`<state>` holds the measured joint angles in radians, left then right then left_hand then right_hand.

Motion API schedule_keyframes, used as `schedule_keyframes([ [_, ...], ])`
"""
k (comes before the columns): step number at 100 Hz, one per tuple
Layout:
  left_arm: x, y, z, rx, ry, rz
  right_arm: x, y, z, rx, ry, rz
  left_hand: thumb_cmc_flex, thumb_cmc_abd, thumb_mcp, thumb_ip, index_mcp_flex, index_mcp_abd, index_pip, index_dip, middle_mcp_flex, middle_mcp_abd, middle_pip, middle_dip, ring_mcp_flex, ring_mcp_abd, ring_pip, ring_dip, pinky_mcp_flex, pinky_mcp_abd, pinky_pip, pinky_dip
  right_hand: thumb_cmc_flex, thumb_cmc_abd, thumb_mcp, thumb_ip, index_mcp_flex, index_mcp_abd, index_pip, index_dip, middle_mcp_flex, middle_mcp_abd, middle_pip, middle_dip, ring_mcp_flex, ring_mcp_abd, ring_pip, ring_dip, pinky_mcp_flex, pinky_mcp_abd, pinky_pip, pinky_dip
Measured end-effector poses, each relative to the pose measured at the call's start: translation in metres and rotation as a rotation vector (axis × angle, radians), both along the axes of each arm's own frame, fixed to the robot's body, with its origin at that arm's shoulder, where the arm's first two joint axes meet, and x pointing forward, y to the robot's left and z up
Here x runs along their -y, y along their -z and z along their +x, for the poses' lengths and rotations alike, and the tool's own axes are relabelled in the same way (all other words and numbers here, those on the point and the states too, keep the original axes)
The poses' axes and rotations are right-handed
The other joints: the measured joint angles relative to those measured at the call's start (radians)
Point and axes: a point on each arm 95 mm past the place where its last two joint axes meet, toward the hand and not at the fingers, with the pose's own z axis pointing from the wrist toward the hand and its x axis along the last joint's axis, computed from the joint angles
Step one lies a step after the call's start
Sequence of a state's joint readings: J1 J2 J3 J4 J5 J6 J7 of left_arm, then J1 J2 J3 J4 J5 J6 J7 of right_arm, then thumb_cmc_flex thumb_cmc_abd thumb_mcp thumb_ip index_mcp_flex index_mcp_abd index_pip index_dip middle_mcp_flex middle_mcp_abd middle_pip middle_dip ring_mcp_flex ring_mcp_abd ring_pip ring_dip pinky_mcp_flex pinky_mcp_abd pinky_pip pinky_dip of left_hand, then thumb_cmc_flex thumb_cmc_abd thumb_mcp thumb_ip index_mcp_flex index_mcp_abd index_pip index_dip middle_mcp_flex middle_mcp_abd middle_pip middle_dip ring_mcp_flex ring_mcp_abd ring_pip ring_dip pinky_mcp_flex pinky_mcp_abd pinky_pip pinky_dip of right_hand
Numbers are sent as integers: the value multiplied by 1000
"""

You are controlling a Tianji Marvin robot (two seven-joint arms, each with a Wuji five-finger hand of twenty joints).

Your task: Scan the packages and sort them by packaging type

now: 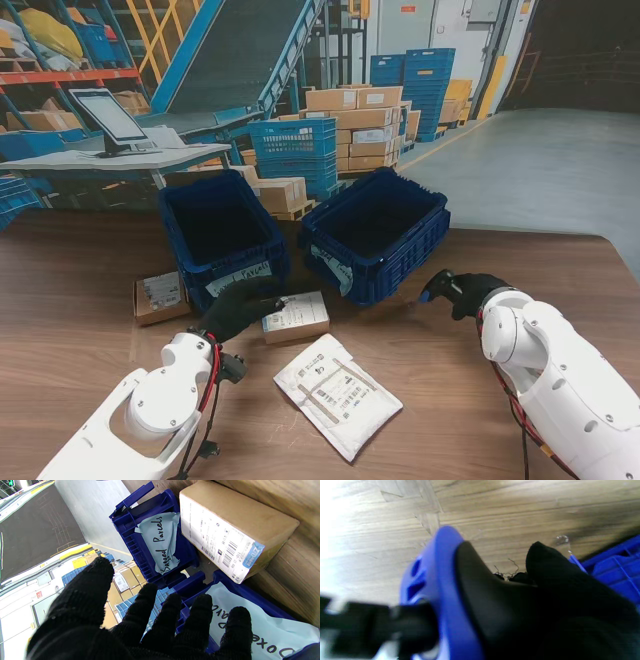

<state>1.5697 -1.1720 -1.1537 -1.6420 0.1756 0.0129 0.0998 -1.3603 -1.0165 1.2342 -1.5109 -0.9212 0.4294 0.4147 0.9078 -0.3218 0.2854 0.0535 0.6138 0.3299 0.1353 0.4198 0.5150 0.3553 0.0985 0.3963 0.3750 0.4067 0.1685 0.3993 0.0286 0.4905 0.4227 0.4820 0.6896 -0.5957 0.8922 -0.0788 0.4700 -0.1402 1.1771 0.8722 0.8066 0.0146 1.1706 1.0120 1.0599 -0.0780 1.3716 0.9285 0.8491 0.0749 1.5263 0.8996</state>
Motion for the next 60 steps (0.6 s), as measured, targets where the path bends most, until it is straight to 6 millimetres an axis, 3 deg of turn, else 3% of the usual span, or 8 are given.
schedule_keyframes([
  [26,5,2,-2,-7,23,9,-7,-28,-26,78,-14,32,0,0,0,0,0,0,0,0,0,0,0,0,0,0,0,0,0,0,0,0,-8,-2,12,-1,0,0,2,0,5,0,1,3,8,-4,5,0,6,0,6,0],
  [60,11,4,-3,-4,41,38,-16,-46,-66,162,-56,121,0,0,0,0,0,0,0,0,0,0,0,0,0,0,0,0,0,-1,0,0,-8,-3,13,-1,0,0,2,0,11,-1,2,3,9,-4,8,0,6,-1,6,1],
])
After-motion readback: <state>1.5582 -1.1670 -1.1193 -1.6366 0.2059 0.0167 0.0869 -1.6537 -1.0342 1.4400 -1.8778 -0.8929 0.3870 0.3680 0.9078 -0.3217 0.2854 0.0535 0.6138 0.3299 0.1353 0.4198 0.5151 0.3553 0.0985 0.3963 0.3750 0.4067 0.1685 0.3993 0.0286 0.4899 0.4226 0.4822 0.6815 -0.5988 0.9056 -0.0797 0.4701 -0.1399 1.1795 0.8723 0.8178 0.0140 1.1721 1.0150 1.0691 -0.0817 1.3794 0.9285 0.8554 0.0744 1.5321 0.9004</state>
